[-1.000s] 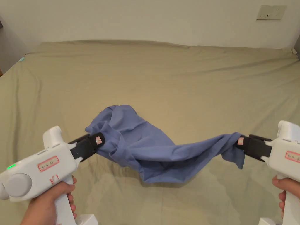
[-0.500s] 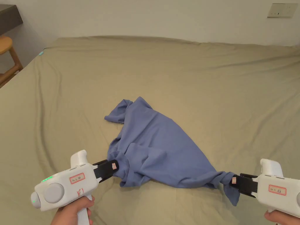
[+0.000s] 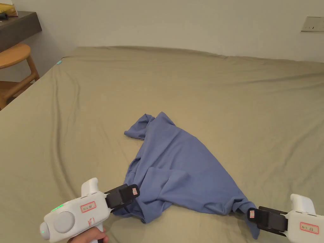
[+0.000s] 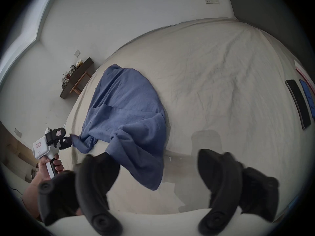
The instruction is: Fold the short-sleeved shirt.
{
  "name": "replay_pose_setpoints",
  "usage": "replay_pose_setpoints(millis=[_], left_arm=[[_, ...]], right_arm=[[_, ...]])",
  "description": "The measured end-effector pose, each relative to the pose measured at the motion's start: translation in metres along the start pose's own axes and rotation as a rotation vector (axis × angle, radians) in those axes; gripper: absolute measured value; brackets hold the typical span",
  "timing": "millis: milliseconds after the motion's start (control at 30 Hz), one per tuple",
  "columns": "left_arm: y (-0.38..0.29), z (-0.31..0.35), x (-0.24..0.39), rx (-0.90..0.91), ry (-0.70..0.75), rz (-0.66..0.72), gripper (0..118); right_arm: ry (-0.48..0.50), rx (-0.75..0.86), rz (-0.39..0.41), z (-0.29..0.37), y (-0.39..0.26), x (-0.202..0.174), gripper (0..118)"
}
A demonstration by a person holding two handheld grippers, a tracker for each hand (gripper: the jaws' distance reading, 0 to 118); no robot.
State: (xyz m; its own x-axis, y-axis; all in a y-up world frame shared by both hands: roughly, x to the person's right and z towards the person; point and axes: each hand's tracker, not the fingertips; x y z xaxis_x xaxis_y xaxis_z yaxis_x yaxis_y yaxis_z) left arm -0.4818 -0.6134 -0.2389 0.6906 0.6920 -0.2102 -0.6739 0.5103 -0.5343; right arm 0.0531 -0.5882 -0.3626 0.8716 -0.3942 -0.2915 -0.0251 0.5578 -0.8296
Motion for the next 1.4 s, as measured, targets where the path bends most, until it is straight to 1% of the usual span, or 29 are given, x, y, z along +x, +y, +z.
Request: replay_pose_setpoints(millis=[33, 67, 167, 267, 300, 333, 367, 400, 433, 467, 500, 533, 700, 900, 1167, 1400], left_arm=[[0.000, 0.008, -0.003, 0.012, 0.002, -0.004, 110], [0.002, 0.015, -0.007, 0.016, 0.008, -0.003, 111], [0.003, 0.037, -0.014, 0.019, 0.038, -0.025, 111], [0.002, 0.063, -0.019, 0.011, 0.057, -0.052, 111], [0.001, 0.071, -0.019, 0.004, 0.057, -0.058, 109], [-0.001, 0.079, -0.019, -0.007, 0.052, -0.068, 102], [-0.003, 0.085, -0.018, -0.017, 0.047, -0.086, 85], [-0.006, 0.092, -0.015, -0.017, 0.076, -0.128, 57], [-0.010, 0.098, -0.012, -0.014, 0.109, -0.156, 18], [-0.014, 0.102, -0.011, -0.018, 0.131, -0.177, 5], [-0.017, 0.107, -0.011, -0.020, 0.133, -0.180, 2], [-0.020, 0.110, -0.012, -0.028, 0.114, -0.168, 0], [-0.035, 0.123, -0.006, -0.056, 0.109, -0.177, 0], [-0.047, 0.124, 0.009, -0.082, 0.118, -0.213, 0], [-0.050, 0.115, 0.025, -0.090, 0.123, -0.243, 0], [-0.048, 0.101, 0.028, -0.104, 0.132, -0.254, 0]], right_arm=[[0.004, 0.005, -0.003, 0.004, 0.002, 0.002, 105], [0.016, 0.006, -0.013, 0.008, 0.004, 0.005, 106], [0.016, 0.021, -0.012, 0.022, 0.008, 0.007, 106], [-0.005, 0.053, 0.034, 0.047, 0.011, -0.003, 106], [-0.017, 0.054, 0.052, 0.053, 0.013, -0.006, 104], [-0.015, 0.071, 0.067, 0.061, 0.012, -0.008, 93], [-0.006, 0.081, 0.074, 0.067, 0.012, -0.009, 75], [0.003, 0.088, 0.080, 0.074, 0.011, -0.012, 51], [-0.005, 0.100, 0.093, 0.080, 0.009, -0.016, 22], [-0.020, 0.121, 0.115, 0.086, 0.007, -0.020, 10], [-0.022, 0.135, 0.128, 0.091, 0.005, -0.021, 7], [-0.014, 0.131, 0.125, 0.097, 0.003, -0.024, 0], [0.044, 0.173, 0.126, 0.124, -0.008, -0.039, 0], [0.068, 0.206, 0.174, 0.153, -0.020, -0.056, 0], [0.084, 0.231, 0.177, 0.173, -0.023, -0.054, 0], [0.079, 0.233, 0.159, 0.176, -0.024, -0.047, 0]])
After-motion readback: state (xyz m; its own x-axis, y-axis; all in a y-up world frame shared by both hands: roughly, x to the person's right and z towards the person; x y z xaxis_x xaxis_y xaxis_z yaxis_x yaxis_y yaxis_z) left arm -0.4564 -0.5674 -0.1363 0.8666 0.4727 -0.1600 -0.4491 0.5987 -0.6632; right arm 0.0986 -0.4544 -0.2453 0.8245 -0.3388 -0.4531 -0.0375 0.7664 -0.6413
